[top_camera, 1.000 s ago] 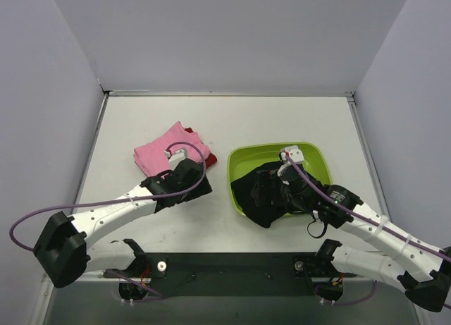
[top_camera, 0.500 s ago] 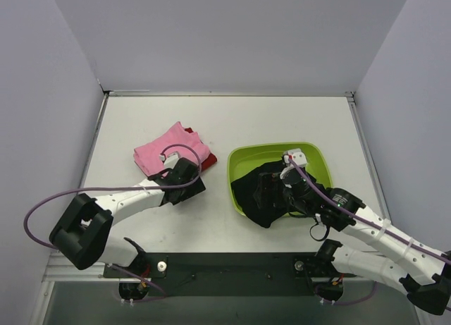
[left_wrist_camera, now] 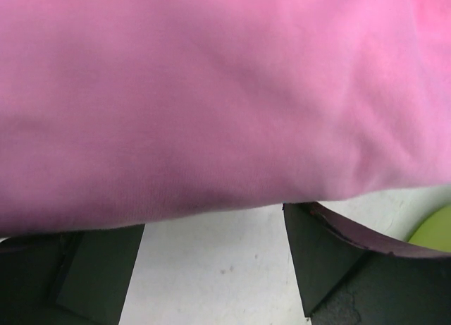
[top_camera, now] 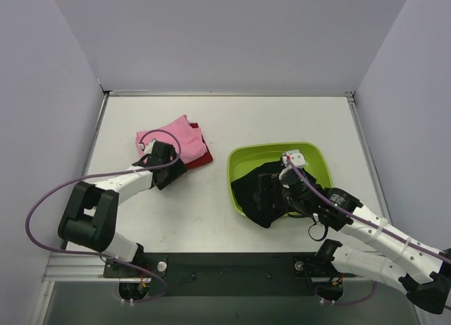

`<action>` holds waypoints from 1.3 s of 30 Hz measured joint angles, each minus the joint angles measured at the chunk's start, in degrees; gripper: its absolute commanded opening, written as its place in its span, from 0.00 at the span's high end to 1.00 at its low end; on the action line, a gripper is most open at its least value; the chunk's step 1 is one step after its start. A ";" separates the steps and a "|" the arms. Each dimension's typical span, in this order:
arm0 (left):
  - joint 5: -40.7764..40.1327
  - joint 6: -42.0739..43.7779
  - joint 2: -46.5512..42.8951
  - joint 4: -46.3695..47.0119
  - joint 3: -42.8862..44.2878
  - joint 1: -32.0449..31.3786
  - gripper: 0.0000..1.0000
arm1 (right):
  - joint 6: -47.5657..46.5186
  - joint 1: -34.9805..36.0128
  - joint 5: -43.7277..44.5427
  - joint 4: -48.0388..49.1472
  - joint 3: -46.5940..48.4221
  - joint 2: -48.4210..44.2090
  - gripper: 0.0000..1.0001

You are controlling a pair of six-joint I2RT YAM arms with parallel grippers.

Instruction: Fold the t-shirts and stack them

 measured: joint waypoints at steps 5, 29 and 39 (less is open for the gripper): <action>4.07 3.10 4.28 1.99 3.63 7.89 0.13 | 0.00 0.00 0.02 0.04 0.00 0.81 0.00; 5.53 10.64 3.19 -8.39 21.14 14.21 0.16 | -0.28 0.00 0.42 0.63 0.02 3.74 0.00; 12.63 15.13 17.84 -3.69 42.18 -6.08 0.16 | -0.46 0.24 0.39 0.96 0.20 6.69 0.00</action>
